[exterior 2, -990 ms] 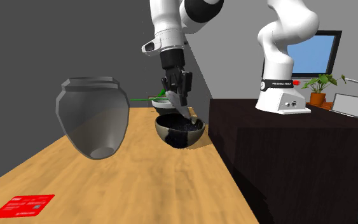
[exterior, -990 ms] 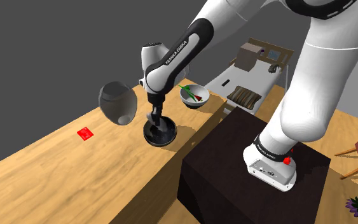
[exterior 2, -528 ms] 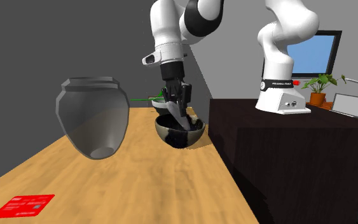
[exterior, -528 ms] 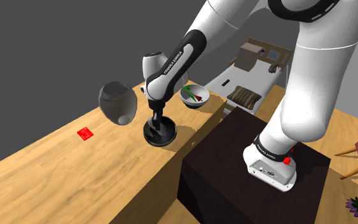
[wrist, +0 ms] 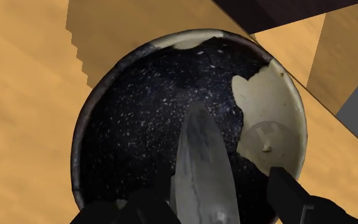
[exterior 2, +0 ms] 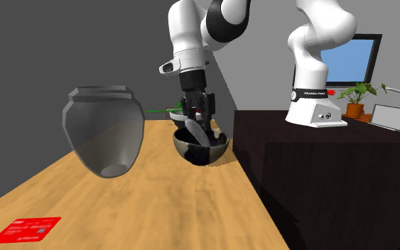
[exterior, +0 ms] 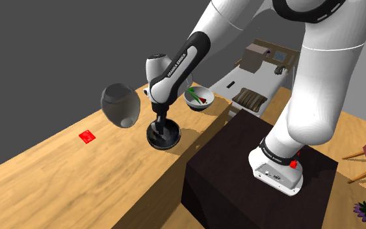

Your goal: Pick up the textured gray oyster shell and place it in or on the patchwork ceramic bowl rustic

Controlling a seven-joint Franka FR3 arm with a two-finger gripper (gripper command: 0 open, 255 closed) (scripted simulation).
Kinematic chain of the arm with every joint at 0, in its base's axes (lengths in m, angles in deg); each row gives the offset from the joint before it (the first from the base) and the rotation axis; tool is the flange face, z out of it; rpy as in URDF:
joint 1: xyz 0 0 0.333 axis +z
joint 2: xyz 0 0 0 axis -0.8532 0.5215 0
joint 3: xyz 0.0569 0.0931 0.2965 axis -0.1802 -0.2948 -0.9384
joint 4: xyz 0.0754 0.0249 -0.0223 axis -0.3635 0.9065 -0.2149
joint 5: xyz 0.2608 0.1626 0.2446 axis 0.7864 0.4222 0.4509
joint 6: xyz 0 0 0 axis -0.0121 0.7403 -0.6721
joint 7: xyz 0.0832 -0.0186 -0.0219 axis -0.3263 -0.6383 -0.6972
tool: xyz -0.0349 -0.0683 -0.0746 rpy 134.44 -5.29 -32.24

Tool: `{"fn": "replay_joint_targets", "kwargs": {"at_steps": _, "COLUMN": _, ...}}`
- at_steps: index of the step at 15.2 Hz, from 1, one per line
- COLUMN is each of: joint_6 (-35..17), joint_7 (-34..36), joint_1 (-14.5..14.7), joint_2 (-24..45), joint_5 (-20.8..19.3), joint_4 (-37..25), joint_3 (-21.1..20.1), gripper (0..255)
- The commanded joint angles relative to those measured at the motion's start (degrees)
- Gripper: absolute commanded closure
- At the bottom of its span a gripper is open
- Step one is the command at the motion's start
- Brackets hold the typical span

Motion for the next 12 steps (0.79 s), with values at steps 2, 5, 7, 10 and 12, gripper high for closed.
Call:
{"fn": "replay_joint_targets", "kwargs": {"at_steps": 2, "joint_6": 0.0, "joint_7": 0.0, "joint_1": 0.0, "joint_2": 0.0, "joint_5": 0.0, "joint_4": 0.0, "joint_3": 0.0, "gripper": 0}}
{"fn": "replay_joint_targets", "kwargs": {"at_steps": 5, "joint_6": 0.0, "joint_7": 0.0, "joint_1": 0.0, "joint_2": 0.0, "joint_5": 0.0, "joint_4": 0.0, "joint_3": 0.0, "gripper": 0}}
{"fn": "replay_joint_targets", "kwargs": {"at_steps": 7, "joint_6": 3.7, "joint_7": -0.2, "joint_1": -0.5, "joint_2": -3.2, "joint_5": 0.3, "joint_4": -0.5, "joint_3": -0.1, "gripper": 0}}
{"fn": "replay_joint_targets", "kwargs": {"at_steps": 10, "joint_6": 7.0, "joint_7": -0.4, "joint_1": -0.9, "joint_2": -5.9, "joint_5": 0.4, "joint_4": -1.1, "joint_3": 0.0, "gripper": 0}}
{"fn": "replay_joint_targets", "kwargs": {"at_steps": 12, "joint_6": 7.0, "joint_7": -0.4, "joint_1": -0.9, "joint_2": -5.9, "joint_5": 0.4, "joint_4": -1.1, "joint_3": 0.0, "gripper": 0}}
